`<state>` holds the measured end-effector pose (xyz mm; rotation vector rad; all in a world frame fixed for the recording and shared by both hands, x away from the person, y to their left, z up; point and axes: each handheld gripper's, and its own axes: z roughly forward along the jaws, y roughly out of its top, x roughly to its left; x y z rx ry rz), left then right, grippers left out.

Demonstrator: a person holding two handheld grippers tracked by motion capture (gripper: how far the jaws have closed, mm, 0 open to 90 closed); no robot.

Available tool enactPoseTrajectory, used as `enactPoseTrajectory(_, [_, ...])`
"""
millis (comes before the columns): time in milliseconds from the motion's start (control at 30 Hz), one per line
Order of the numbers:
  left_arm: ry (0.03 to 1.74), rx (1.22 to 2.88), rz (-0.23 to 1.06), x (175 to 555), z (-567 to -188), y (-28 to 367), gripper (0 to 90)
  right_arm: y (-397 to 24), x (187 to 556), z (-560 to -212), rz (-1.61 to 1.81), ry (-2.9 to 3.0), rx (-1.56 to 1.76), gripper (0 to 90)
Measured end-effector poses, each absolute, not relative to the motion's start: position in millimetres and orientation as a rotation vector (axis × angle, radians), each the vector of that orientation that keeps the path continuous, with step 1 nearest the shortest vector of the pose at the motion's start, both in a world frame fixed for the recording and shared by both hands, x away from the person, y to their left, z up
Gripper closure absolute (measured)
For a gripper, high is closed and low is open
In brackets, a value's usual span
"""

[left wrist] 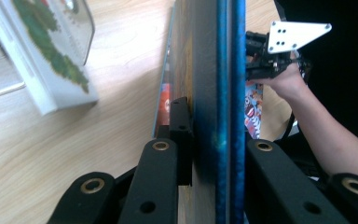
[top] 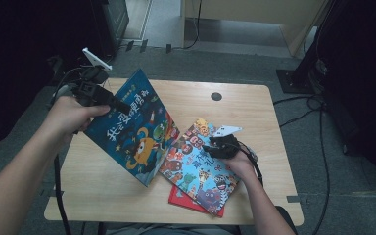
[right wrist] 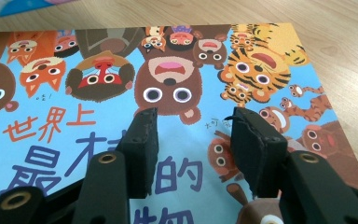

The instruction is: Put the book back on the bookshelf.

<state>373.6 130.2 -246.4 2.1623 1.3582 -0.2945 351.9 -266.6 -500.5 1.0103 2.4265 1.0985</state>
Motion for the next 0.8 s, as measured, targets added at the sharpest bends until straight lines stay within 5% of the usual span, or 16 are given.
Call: enactPoseTrajectory(800, [1.511,2.092,-0.251,315.7,-251.1,206.4,80.3,-259.4,368.1,-500.5,1.097,2.426,1.015,47.6])
